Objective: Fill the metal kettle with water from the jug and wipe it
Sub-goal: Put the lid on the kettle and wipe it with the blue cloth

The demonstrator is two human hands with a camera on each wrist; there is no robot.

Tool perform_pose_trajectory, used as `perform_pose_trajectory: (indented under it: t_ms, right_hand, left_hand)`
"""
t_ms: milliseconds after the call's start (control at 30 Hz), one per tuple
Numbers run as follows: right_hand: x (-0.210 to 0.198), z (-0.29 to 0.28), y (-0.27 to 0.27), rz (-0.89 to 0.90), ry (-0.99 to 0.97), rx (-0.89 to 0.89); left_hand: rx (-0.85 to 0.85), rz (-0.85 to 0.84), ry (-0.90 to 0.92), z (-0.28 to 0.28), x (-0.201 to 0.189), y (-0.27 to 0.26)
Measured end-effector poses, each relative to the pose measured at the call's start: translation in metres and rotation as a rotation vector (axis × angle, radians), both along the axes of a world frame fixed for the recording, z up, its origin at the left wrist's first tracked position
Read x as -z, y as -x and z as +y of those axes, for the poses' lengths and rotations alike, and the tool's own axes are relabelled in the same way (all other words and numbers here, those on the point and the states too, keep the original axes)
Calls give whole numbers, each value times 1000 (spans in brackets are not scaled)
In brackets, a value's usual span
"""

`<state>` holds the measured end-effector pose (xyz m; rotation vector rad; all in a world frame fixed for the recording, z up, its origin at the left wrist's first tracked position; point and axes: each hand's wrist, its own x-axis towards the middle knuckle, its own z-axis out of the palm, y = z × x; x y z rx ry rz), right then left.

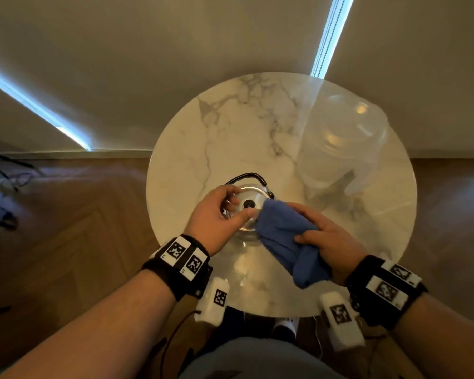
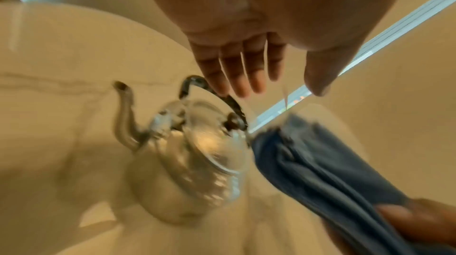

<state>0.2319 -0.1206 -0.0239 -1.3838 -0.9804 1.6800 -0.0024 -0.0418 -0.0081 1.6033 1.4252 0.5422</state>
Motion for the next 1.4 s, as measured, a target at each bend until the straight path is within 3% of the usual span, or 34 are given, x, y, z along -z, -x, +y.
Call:
perform_pose_trajectory:
  t_ms: [67,167,267,333,400,467,567,733,900,1133,1200,1300,1400]
  right_hand:
    - [7,-2,-1,61,72,181]
    - [10,3,6,-195,-5,283]
    - [4,21,35,-566,-84,189]
    - [10,33,59,-787,-129,34]
    - [22,38,79,-938,-105,-195]
    - [34,33,89,-1039,-64,-275]
    - [43,12,91,-1069,-130,-214]
    - [52,-31,93,-1077,-294,-295]
    - [53,26,82,-1139,-203,-152]
    - [35,23,74,-1214,-203,-330]
    - [29,42,70,-1204,-261,-315]
    - [10,85,80,-1150,-194,-286]
    - [-2,107,99,-1232,-233,-533]
  left_hand:
    - [43,236,-103,12,15,21]
    - [184,396,-129,25,38,39]
    - [284,419,-81,30,58,39]
    - [302,405,-91,31,68,36]
    - [291,397,-86,32,73,33]
    - [280,379,-101,35,74,32]
    - [291,386,-121,39,73,33]
    - [283,398,-98,39,75,34]
    - [290,429,-55,39,73,33]
    - [299,451,-31,37,69,33]
    - [287,445,-30,37,69,33]
    - [269,429,-40,35,69,32]
    - [251,419,-45,34,70,30]
